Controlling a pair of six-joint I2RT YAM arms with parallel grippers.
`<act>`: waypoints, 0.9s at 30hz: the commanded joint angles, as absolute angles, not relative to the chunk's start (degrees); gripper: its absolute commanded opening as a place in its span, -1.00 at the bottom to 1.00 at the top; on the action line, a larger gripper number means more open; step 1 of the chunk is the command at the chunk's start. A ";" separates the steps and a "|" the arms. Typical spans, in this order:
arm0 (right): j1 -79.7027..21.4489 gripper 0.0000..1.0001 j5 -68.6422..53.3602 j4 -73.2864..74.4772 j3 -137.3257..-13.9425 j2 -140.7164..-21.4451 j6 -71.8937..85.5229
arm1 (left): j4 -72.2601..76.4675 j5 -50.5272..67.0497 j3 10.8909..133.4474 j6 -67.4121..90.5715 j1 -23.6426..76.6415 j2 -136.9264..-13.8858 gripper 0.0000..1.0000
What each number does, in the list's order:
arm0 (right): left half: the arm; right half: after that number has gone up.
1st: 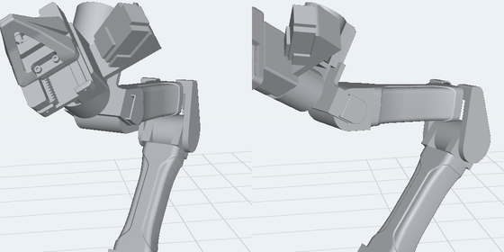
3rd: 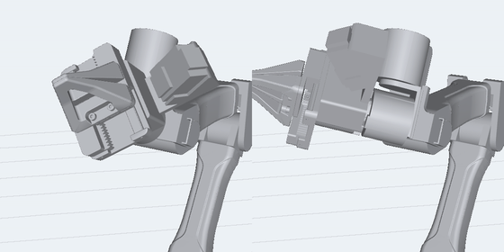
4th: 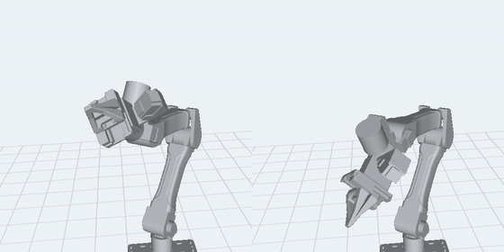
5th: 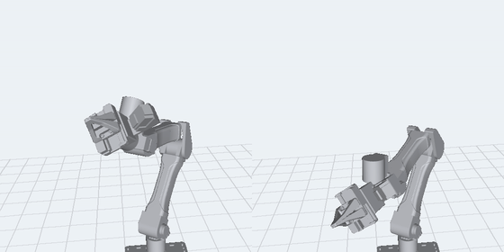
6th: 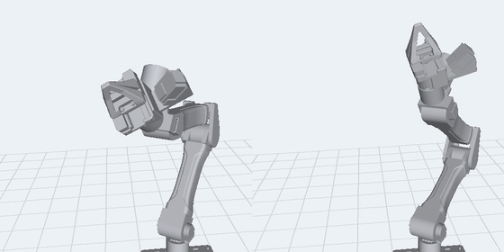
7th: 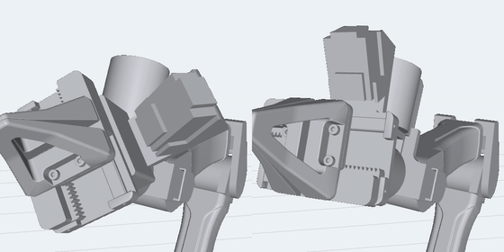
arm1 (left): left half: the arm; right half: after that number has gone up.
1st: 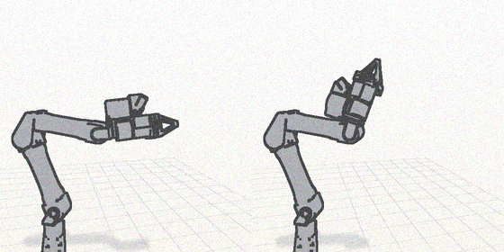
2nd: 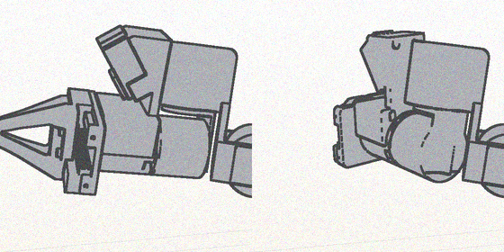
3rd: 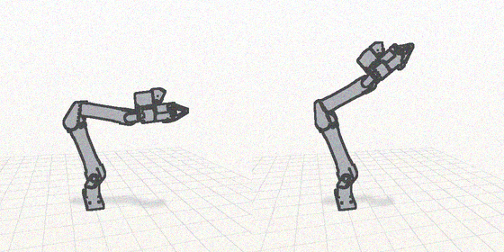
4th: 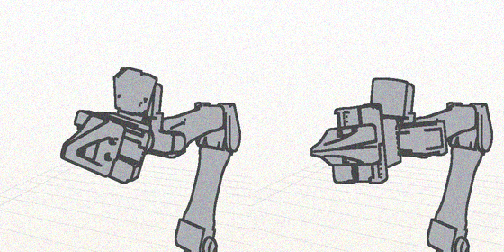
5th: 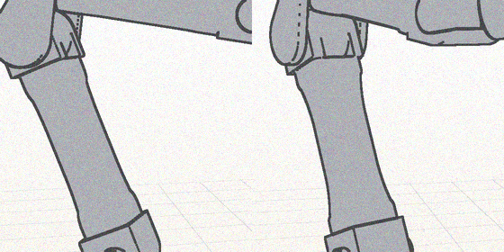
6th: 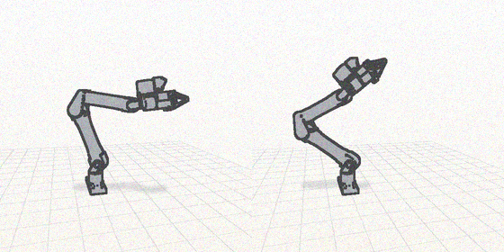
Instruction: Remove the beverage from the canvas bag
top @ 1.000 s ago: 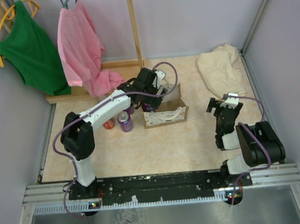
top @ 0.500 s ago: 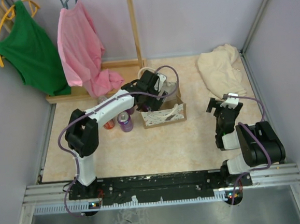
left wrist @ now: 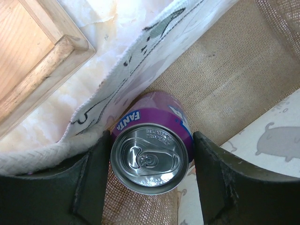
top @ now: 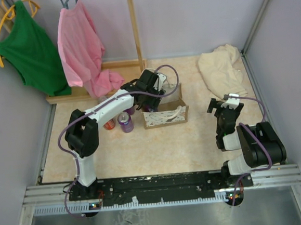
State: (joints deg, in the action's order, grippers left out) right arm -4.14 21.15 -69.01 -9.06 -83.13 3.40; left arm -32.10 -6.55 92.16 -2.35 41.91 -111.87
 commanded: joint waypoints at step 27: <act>-4.65 0.98 22.15 -71.46 -9.84 -83.24 2.76 | -32.14 7.91 100.41 -7.49 42.53 -106.29 -1.00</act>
State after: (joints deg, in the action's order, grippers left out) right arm -4.14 21.17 -69.01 -9.06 -83.13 3.40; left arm -33.89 4.89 95.79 -6.46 42.13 -111.85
